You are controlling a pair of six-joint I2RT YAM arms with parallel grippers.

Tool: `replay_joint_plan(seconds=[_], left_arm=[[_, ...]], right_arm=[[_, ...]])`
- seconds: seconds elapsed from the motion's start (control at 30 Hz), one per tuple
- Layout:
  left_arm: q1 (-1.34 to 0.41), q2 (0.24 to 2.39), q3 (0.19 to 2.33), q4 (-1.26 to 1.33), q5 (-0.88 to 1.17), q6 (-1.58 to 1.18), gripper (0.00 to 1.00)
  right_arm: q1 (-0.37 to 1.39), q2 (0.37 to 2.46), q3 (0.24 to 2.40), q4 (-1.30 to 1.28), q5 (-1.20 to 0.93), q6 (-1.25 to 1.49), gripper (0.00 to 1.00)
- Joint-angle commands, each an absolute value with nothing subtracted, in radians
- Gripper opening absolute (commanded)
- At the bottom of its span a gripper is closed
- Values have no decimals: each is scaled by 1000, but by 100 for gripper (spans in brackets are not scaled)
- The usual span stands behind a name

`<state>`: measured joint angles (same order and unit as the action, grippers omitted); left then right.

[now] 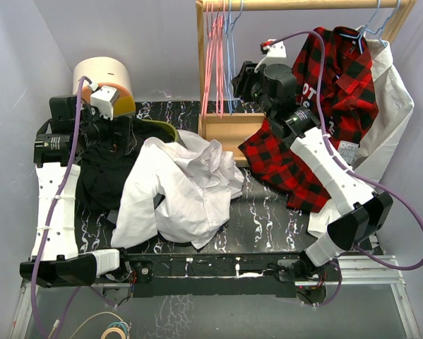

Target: Place the shirt on the hanger

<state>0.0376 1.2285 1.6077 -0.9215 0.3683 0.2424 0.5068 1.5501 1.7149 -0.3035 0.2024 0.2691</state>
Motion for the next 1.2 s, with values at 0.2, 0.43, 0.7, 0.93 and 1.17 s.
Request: replay_joint_plan(seconds=[0.2, 0.43, 0.7, 0.93, 1.17], left_arm=[[45, 1200, 1607, -947, 448, 253, 97], [46, 1206, 1626, -1005, 554, 273, 97], [-86, 1327, 1729, -1176, 657, 263, 97], [-409, 1472, 1679, -1173, 260, 205, 97], [-566, 1462, 1564, -920, -101, -10, 91]], right_arm=[[468, 1549, 1753, -256, 163, 289, 54], [450, 1575, 1765, -257, 152, 296, 56], [437, 1608, 1841, -289, 205, 251, 8], [434, 1567, 1922, -288, 230, 206, 8], [433, 1486, 1888, -328, 223, 216, 8]])
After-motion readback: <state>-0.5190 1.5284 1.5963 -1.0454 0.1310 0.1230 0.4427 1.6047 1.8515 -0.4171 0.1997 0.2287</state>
